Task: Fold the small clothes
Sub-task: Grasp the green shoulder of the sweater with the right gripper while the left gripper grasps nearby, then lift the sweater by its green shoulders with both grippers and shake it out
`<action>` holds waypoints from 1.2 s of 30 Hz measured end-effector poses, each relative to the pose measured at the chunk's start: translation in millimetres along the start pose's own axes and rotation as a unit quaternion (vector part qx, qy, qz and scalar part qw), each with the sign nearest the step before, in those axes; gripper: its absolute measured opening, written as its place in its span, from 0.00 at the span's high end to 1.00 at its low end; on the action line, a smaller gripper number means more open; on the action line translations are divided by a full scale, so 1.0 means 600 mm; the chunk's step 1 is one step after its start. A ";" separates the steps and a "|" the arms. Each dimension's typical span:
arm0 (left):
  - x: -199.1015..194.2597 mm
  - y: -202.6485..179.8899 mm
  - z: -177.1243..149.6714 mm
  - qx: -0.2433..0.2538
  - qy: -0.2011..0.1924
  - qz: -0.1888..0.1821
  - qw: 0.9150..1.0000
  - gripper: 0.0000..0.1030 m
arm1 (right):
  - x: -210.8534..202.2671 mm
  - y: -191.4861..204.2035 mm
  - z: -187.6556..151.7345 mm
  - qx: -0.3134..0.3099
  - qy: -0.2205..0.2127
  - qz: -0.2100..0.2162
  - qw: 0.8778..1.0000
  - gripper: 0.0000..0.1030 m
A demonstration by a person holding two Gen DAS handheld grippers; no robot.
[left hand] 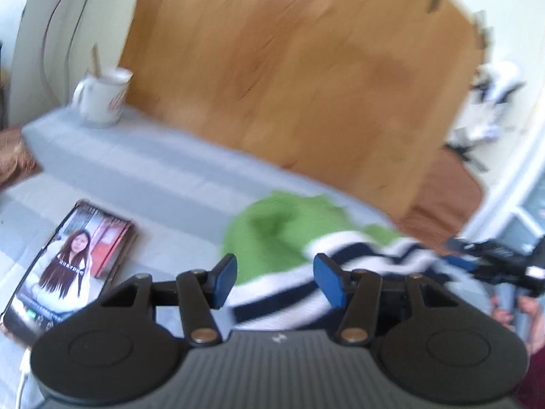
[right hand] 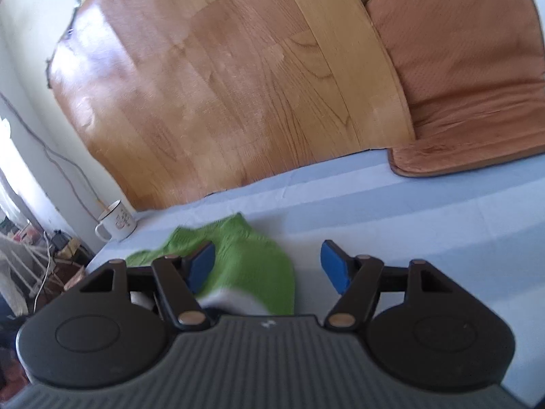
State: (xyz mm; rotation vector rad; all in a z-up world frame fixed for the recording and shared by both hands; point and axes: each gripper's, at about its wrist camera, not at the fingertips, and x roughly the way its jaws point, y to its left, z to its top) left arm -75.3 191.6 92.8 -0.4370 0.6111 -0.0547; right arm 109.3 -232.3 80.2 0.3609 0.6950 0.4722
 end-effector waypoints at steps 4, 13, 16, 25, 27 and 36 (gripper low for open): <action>0.089 0.013 0.030 -0.013 0.034 0.008 0.999 0.38 | 0.061 -0.007 0.008 -0.010 0.034 0.001 0.999 0.31; 0.192 -0.006 0.071 0.010 0.067 -0.040 0.997 0.48 | 0.173 -0.008 0.003 -0.023 0.111 0.059 0.992 0.30; 0.180 -0.014 0.062 0.019 0.058 -0.038 0.997 0.86 | 0.188 0.009 -0.003 -0.044 0.103 0.078 0.991 0.27; 0.116 -0.015 0.086 0.016 0.009 -0.002 1.000 0.91 | 0.121 0.095 -0.013 -0.169 0.056 0.034 0.983 0.79; 0.092 -0.028 0.095 0.025 -0.010 -0.005 1.000 0.91 | 0.067 0.110 0.006 -0.188 0.008 0.025 0.982 0.80; -0.091 -0.134 0.165 0.079 -0.161 -0.069 0.981 0.91 | -0.226 0.257 0.067 -0.341 -0.234 -0.055 0.909 0.84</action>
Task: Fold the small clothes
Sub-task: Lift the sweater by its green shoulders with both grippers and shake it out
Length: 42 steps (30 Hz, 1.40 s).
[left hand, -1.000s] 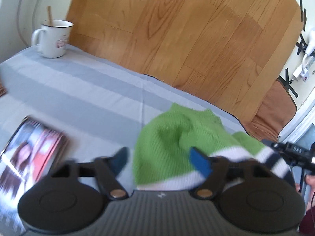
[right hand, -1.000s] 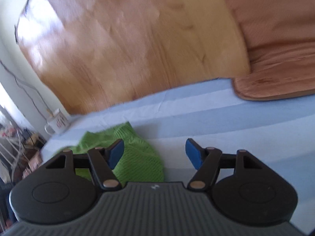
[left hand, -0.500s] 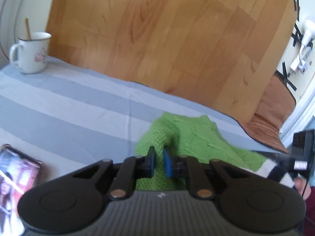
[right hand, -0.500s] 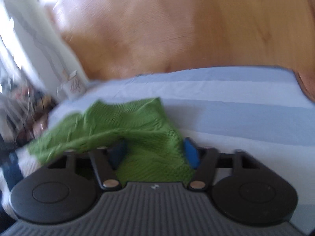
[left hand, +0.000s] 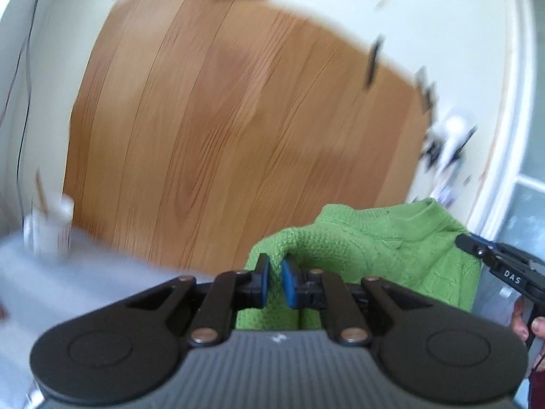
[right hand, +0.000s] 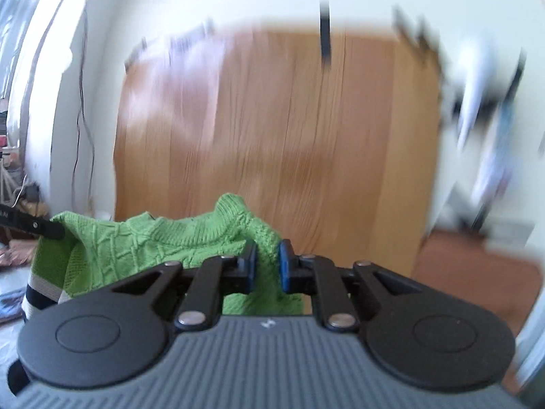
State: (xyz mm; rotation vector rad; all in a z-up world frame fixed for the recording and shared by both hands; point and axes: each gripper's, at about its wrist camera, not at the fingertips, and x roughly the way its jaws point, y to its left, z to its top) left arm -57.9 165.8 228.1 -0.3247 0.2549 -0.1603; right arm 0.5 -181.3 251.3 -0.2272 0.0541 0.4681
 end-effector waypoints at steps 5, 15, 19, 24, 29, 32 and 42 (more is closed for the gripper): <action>-0.108 -0.088 0.084 0.052 -0.113 -0.008 0.992 0.91 | -0.118 0.023 0.118 -0.072 -0.121 -0.070 0.988 0.84; -0.228 -0.221 0.165 0.137 -0.251 0.031 0.958 0.91 | -0.255 0.012 0.305 -0.106 -0.188 -0.129 0.968 0.84; -0.166 -0.212 0.165 0.135 -0.217 0.044 0.966 0.91 | -0.238 -0.004 0.305 -0.104 -0.145 -0.125 0.976 0.84; 0.017 -0.158 0.106 0.128 -0.119 0.087 0.981 0.92 | -0.126 -0.003 0.221 -0.073 -0.042 -0.099 0.992 0.84; 0.257 -0.083 -0.021 0.122 0.025 0.133 0.983 0.83 | 0.079 -0.005 0.048 -0.043 0.096 -0.100 0.989 0.71; 0.347 -0.024 -0.112 0.083 0.145 0.159 0.973 0.86 | 0.160 -0.022 -0.062 -0.012 0.195 -0.113 0.974 0.64; 0.202 0.043 -0.236 0.103 0.151 0.107 0.977 0.69 | 0.050 -0.038 -0.174 0.138 0.292 -0.022 0.946 0.28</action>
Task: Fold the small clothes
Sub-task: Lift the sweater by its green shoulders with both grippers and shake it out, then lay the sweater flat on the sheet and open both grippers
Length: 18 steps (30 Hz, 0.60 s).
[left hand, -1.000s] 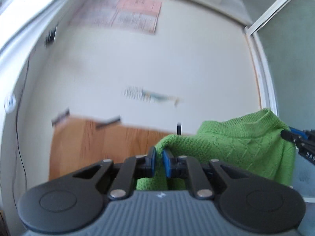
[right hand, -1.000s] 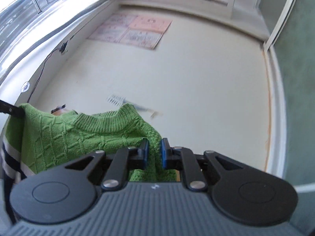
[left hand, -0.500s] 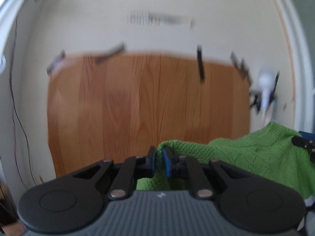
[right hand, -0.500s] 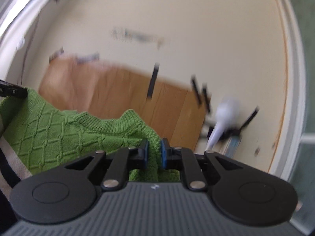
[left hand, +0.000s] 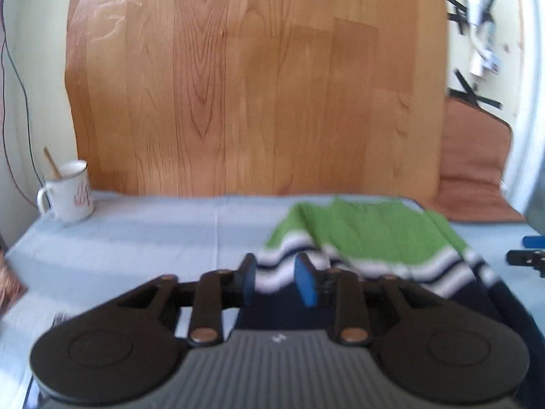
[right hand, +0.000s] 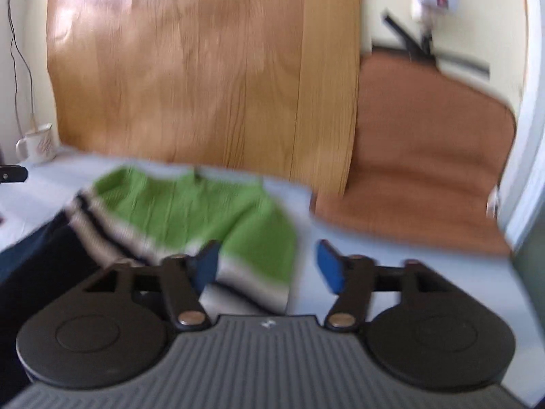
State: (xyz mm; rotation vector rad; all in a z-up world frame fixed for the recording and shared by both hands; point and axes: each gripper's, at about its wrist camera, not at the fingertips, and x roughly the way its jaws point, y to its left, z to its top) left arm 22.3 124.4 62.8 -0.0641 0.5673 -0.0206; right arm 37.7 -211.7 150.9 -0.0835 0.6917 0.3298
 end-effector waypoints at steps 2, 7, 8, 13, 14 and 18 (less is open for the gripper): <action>-0.022 0.010 -0.025 0.003 0.010 -0.007 1.000 0.64 | 0.005 0.002 -0.033 0.017 0.028 0.021 0.999 0.29; -0.050 0.040 -0.064 0.001 0.028 0.019 0.999 0.58 | -0.018 -0.004 -0.051 -0.016 0.027 -0.036 0.999 0.91; -0.053 0.045 -0.061 -0.002 0.031 0.022 0.999 0.58 | -0.025 -0.005 -0.044 -0.057 0.007 -0.095 0.994 0.91; -0.062 0.058 -0.050 -0.013 0.034 0.028 0.999 0.44 | 0.023 -0.068 -0.011 -0.166 0.014 -0.356 0.920 0.82; -0.059 0.056 -0.047 -0.012 0.035 0.024 0.999 0.40 | 0.012 -0.068 -0.005 -0.144 0.004 -0.345 0.927 0.78; -0.022 0.052 -0.038 -0.007 0.071 0.020 0.997 0.40 | -0.051 -0.013 -0.014 -0.075 -0.050 -0.208 0.974 0.37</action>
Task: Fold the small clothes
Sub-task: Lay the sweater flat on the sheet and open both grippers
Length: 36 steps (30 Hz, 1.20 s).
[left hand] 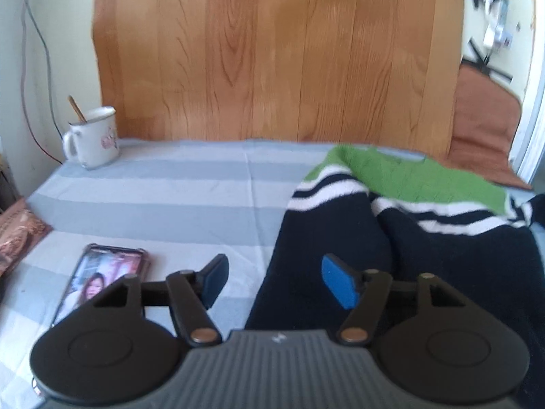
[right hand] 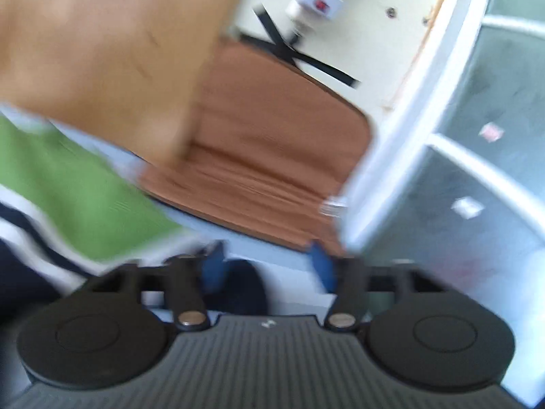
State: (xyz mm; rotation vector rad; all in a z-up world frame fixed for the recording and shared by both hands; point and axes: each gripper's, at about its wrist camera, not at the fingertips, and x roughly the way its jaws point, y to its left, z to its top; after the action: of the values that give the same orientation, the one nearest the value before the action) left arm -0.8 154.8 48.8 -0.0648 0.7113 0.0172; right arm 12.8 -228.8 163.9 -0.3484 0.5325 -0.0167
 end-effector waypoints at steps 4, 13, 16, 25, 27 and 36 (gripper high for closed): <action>0.062 0.002 0.019 -0.017 0.059 -0.013 0.998 0.40 | -0.053 0.053 -0.026 0.034 -0.002 0.114 0.993 0.37; 0.106 0.002 0.054 0.018 0.065 0.037 0.997 0.92 | -0.054 0.103 -0.089 0.094 0.046 0.168 0.980 0.37; 0.114 0.039 0.096 0.009 0.019 0.164 0.986 0.92 | -0.052 0.102 -0.090 0.110 0.053 0.174 0.977 0.37; 0.001 0.034 0.106 -0.015 -0.023 0.099 0.995 0.59 | -0.100 0.067 -0.111 0.139 0.056 0.205 0.967 0.37; -0.044 0.011 0.063 0.024 -0.001 0.019 1.000 0.57 | -0.116 0.053 -0.124 0.154 0.064 0.216 0.962 0.37; -0.163 -0.034 -0.113 0.061 0.105 -0.143 0.982 0.33 | -0.176 0.046 -0.175 0.181 0.091 0.256 0.945 0.40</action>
State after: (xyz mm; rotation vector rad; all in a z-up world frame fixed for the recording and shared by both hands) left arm -118.1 130.8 62.6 -0.0517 0.9066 -0.3131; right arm -132.6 -225.7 122.7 0.1608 0.7759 0.3567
